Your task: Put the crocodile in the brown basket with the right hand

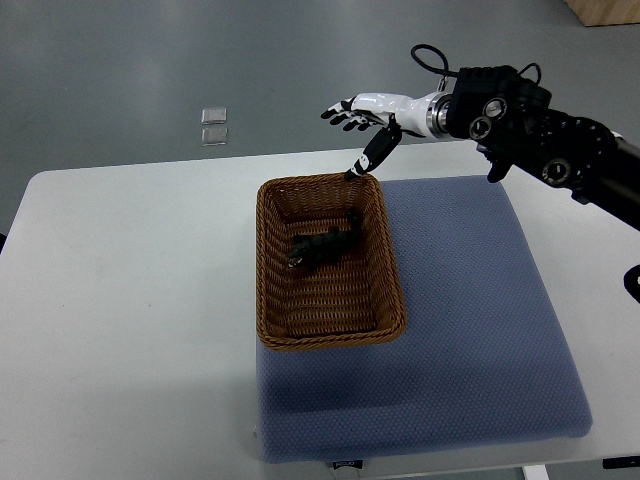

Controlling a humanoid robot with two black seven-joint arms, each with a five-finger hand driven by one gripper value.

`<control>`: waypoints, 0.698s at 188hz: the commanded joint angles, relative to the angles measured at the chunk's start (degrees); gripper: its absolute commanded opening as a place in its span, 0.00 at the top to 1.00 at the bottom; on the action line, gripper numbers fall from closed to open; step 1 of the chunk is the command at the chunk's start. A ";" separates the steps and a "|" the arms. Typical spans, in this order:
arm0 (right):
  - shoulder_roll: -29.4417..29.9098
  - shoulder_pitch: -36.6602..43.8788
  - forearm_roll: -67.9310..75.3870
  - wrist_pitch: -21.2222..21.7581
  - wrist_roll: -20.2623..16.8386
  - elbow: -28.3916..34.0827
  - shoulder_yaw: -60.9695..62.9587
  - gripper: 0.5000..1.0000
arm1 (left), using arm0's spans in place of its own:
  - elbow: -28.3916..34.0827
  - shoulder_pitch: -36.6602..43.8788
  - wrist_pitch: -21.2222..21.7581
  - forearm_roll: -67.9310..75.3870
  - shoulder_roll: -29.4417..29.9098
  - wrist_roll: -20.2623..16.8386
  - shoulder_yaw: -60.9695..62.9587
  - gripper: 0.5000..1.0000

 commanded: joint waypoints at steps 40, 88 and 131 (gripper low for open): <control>-1.32 -18.42 24.37 -1.50 4.72 -0.05 35.20 0.18 | -0.25 0.00 -0.09 0.01 0.00 0.00 0.09 0.00; 2.73 -29.05 48.18 -2.99 10.69 -0.22 42.67 0.17 | -0.25 0.00 -0.09 0.01 0.00 0.00 0.09 0.00; 4.39 -32.39 61.11 -2.03 12.54 -0.31 42.76 0.17 | -0.25 0.00 0.00 0.10 0.00 0.00 0.09 0.00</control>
